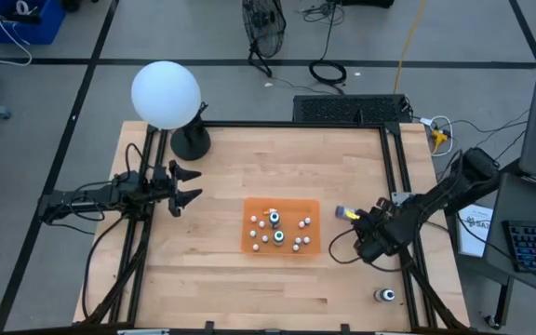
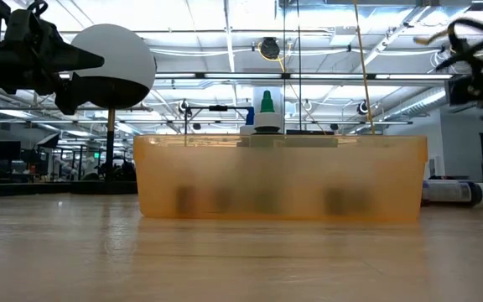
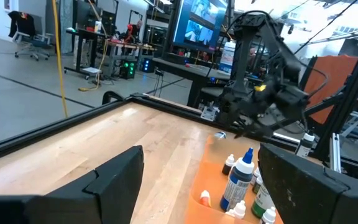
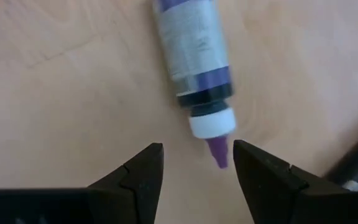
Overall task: Pick & Place food coloring
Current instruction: Put the large purple food coloring bottle into the container
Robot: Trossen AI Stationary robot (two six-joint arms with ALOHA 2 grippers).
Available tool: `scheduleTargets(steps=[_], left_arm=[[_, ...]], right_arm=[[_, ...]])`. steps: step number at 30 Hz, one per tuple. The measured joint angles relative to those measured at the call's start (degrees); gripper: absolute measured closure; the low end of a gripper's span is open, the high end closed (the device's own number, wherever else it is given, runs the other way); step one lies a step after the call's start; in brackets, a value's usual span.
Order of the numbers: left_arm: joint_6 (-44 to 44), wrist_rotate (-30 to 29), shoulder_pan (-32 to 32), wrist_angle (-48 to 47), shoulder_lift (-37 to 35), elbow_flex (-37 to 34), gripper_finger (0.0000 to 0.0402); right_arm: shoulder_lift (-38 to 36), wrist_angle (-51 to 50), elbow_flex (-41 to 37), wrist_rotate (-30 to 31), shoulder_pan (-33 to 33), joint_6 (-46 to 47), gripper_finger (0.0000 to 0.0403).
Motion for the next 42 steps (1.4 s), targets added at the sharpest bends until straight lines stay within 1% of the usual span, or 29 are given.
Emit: scheduleTargets(steps=[5, 12, 16, 21, 25, 27, 30, 35, 37, 42], left_arm=[[0.0, 0.0, 0.0, 0.0, 0.0, 0.0, 0.0092], [0.0, 0.0, 0.0, 0.0, 0.0, 0.0, 0.0092], [0.0, 0.0, 0.0, 0.0, 0.0, 0.0, 0.0091], [0.0, 0.0, 0.0, 0.0, 0.0, 0.0, 0.0091], [0.0, 0.0, 0.0, 0.0, 0.0, 0.0, 0.0092], [0.0, 0.0, 0.0, 0.0, 0.0, 0.0, 0.0091], [0.0, 0.0, 0.0, 0.0, 0.0, 0.0, 0.0091], [0.0, 0.0, 0.0, 0.0, 0.0, 0.0, 0.0092], [0.0, 0.0, 0.0, 0.0, 0.0, 0.0, 0.0091], [0.0, 0.0, 0.0, 0.0, 0.0, 0.0, 0.0091]], right_arm=[[0.0, 8.4, -4.8, 0.1, -4.8, -7.7, 0.022], [-1.2, 9.1, -5.3, -0.1, -10.9, -14.6, 0.022], [-4.2, 8.2, -5.3, -3.1, -13.2, -16.1, 0.022], [-9.4, 5.8, -2.0, -7.4, -15.4, -15.2, 0.022], [-13.8, 5.6, 2.3, -6.8, -16.8, -18.3, 0.022], [-15.7, 5.0, 4.6, -4.1, -17.7, -22.2, 0.022], [-17.5, 4.5, 7.4, -0.1, -19.7, -31.3, 0.022], [-16.8, 4.7, 8.1, 3.0, -24.7, -49.0, 0.022], [-15.3, 4.8, 7.5, 2.6, -27.7, -53.9, 0.022], [-12.0, 7.3, 6.3, -3.6, -33.2, -58.6, 0.022]])
